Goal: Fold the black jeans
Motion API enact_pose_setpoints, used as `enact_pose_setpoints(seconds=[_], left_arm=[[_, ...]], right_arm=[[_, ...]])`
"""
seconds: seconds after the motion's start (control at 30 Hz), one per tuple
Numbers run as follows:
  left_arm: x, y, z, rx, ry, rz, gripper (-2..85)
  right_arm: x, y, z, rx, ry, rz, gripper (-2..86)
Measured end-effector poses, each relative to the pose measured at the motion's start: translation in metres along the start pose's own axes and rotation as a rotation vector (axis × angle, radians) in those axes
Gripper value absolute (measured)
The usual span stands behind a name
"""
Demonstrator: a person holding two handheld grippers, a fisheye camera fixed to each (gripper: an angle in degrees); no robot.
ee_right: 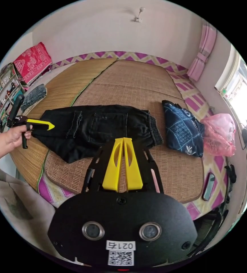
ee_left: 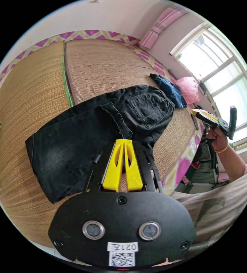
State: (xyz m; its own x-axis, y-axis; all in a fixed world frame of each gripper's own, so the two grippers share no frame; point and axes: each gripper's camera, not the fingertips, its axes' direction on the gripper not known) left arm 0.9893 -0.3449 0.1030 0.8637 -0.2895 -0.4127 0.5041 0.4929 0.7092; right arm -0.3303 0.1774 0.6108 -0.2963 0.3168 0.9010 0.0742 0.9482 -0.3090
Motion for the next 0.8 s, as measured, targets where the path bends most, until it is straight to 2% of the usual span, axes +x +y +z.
enact_pose_setpoints(seconds=[0.1, 0.23, 0.43, 0.57, 0.67, 0.73, 0.8], left_arm=[[0.026, -0.016, 0.020, -0.033, -0.077, 0.060, 0.4], [0.067, -0.025, 0.053, -0.155, -0.219, 0.226, 12.3], [0.079, -0.028, 0.076, -0.213, -0.307, 0.300, 10.5], [0.070, -0.019, 0.072, -0.173, -0.344, 0.301, 7.6], [0.040, -0.013, 0.052, -0.107, -0.223, 0.146, 4.8], [0.001, -0.004, 0.021, 0.001, -0.053, -0.019, 3.2], [-0.025, 0.009, -0.011, 0.097, 0.028, -0.086, 2.2]], right_arm=[[0.000, 0.011, 0.006, -0.029, -0.011, 0.002, -0.7], [0.000, 0.030, 0.011, -0.082, -0.015, -0.005, -0.7], [0.003, 0.056, 0.013, -0.137, -0.057, 0.015, -0.6], [0.007, 0.068, 0.014, -0.167, -0.088, 0.077, -0.6], [0.011, 0.072, 0.014, -0.183, -0.117, 0.121, -0.6], [0.011, 0.073, 0.013, -0.188, -0.124, 0.133, -0.6], [0.010, 0.072, 0.012, -0.194, -0.128, 0.137, -0.6]])
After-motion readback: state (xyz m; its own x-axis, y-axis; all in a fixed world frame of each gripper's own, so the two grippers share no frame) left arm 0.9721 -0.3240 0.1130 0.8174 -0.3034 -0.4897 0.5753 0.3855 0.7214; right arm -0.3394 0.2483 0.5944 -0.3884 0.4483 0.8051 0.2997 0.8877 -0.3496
